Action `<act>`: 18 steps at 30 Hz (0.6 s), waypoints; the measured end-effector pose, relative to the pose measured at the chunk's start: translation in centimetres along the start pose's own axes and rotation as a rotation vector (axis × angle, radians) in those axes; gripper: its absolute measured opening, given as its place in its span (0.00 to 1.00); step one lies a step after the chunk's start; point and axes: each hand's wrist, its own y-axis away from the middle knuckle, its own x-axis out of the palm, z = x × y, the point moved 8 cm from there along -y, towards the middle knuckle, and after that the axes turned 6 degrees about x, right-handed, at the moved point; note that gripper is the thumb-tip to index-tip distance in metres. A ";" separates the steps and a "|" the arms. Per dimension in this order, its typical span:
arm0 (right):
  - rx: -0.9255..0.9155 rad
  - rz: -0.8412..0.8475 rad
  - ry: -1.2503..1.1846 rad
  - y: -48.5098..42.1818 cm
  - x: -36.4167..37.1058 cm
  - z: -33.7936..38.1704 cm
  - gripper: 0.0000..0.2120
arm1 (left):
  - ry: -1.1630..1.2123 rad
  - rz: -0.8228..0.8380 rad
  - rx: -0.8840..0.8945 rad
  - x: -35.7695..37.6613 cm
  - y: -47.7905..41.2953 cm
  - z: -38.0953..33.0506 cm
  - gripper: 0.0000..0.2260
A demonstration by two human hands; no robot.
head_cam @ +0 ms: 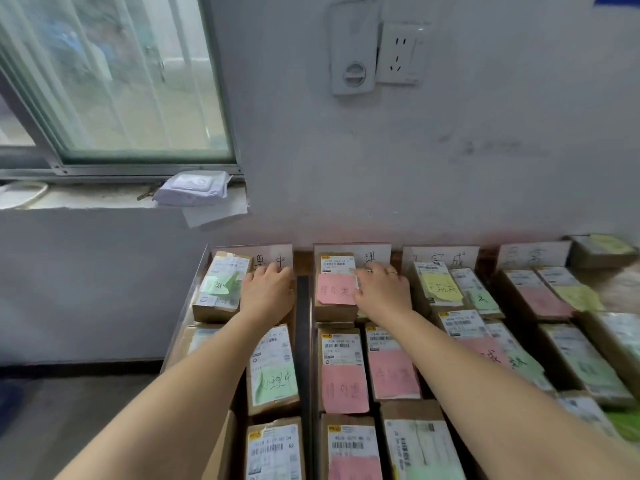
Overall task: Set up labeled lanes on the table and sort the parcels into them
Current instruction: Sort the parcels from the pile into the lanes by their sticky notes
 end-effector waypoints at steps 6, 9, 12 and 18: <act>-0.045 -0.060 0.071 3.4 -3.0 -6.9 0.22 | 0.010 -0.007 0.081 -1.0 1.4 -8.4 0.18; -0.042 -0.110 0.107 6.0 -5.0 -12.3 0.20 | 0.013 -0.013 0.114 -1.2 2.2 -14.7 0.18; -0.017 -0.141 0.132 8.4 -6.9 -19.3 0.20 | 0.039 -0.030 0.181 -1.2 2.4 -22.3 0.15; 0.097 -0.185 0.155 12.3 -10.5 -33.7 0.18 | 0.084 -0.052 0.347 -1.3 2.7 -38.6 0.13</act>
